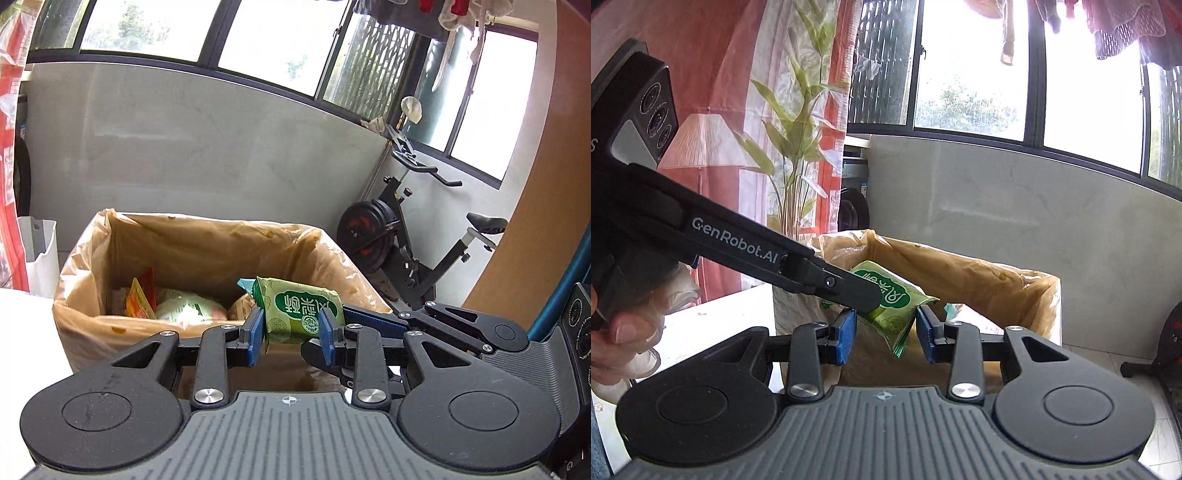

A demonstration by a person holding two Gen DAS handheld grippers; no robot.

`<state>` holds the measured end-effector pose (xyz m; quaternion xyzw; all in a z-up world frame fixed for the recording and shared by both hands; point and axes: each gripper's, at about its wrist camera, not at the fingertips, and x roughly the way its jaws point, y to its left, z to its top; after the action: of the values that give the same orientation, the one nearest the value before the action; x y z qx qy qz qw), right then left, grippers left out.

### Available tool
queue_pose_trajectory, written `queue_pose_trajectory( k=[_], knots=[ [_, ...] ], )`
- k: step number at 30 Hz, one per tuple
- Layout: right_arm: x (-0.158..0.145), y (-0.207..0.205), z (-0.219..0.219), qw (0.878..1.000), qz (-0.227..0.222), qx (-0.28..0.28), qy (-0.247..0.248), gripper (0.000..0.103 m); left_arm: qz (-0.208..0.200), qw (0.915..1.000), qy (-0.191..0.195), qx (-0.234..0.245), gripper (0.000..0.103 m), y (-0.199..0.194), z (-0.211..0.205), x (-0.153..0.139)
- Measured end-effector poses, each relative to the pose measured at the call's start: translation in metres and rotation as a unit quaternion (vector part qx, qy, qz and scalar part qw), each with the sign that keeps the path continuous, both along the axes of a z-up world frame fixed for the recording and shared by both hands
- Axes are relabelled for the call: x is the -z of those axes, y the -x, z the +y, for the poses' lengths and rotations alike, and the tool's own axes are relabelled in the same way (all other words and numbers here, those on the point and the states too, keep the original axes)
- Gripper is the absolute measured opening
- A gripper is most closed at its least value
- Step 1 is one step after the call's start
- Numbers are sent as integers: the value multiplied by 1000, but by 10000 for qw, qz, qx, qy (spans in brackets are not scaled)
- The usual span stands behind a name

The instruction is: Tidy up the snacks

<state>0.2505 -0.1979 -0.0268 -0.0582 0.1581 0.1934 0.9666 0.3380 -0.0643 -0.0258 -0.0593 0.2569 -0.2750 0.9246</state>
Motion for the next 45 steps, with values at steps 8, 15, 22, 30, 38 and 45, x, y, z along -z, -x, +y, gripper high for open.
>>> queue_pose_trajectory(
  k=[8,15,22,30,38,45],
  knots=[
    [-6,-71,8,9997,200,-84,97,38,341,9992,18,-210,34,-65,7,0],
    [5,-109,17,9982,492,-69,348,38,542,9973,-211,-441,34,-91,5,10],
    [16,-119,14,9954,829,193,437,38,622,9954,-389,-614,46,-92,5,16],
    [6,-108,1,9936,797,682,420,55,360,9940,-644,-803,68,-81,15,4],
    [-12,-88,-11,9920,834,933,-161,89,-5,9902,-887,-1082,83,-58,27,-15],
    [-32,-57,-12,9891,656,1177,-585,100,-333,9835,-1096,-1399,90,-24,38,-35]
  ],
)
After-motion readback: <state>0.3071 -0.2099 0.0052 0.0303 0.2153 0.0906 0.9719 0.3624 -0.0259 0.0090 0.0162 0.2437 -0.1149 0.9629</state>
